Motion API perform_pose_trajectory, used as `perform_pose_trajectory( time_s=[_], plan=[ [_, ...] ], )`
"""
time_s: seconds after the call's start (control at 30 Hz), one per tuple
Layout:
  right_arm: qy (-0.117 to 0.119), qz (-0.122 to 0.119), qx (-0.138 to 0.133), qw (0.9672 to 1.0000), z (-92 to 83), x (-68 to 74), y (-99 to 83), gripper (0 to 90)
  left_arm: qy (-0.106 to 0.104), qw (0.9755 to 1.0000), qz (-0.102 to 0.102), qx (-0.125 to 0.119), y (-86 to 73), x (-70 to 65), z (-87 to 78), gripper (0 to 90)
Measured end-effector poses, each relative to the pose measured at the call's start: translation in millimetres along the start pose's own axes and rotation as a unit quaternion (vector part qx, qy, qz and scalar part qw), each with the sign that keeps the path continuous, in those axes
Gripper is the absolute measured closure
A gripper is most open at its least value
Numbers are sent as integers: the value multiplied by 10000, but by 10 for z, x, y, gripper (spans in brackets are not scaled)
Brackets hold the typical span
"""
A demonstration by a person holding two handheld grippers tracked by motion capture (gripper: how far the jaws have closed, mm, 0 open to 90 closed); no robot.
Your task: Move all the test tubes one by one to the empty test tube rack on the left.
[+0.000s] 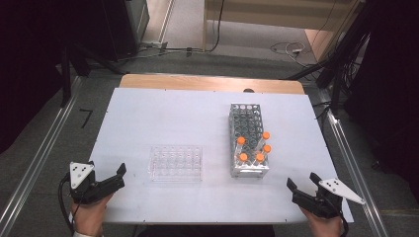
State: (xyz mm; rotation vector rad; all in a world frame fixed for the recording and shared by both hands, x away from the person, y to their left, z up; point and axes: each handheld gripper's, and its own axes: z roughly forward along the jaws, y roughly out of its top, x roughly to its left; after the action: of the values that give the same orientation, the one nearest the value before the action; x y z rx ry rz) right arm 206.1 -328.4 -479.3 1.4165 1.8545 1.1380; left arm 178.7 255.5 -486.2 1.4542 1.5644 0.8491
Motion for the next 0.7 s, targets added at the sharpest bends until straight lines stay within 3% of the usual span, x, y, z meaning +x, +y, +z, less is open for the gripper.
perform_pose_trajectory(
  time_s=[0.4, 0.7],
  plan=[
    [198, -270, -1, 9994, 56, 202, 45, 138, 30, 9999, 122, 8, -10, -20, 7, 14],
    [134, -270, 32, 9995, 78, 157, 42, 138, 79, 9998, 167, 25, -14, -13, 14, 15]
  ],
)
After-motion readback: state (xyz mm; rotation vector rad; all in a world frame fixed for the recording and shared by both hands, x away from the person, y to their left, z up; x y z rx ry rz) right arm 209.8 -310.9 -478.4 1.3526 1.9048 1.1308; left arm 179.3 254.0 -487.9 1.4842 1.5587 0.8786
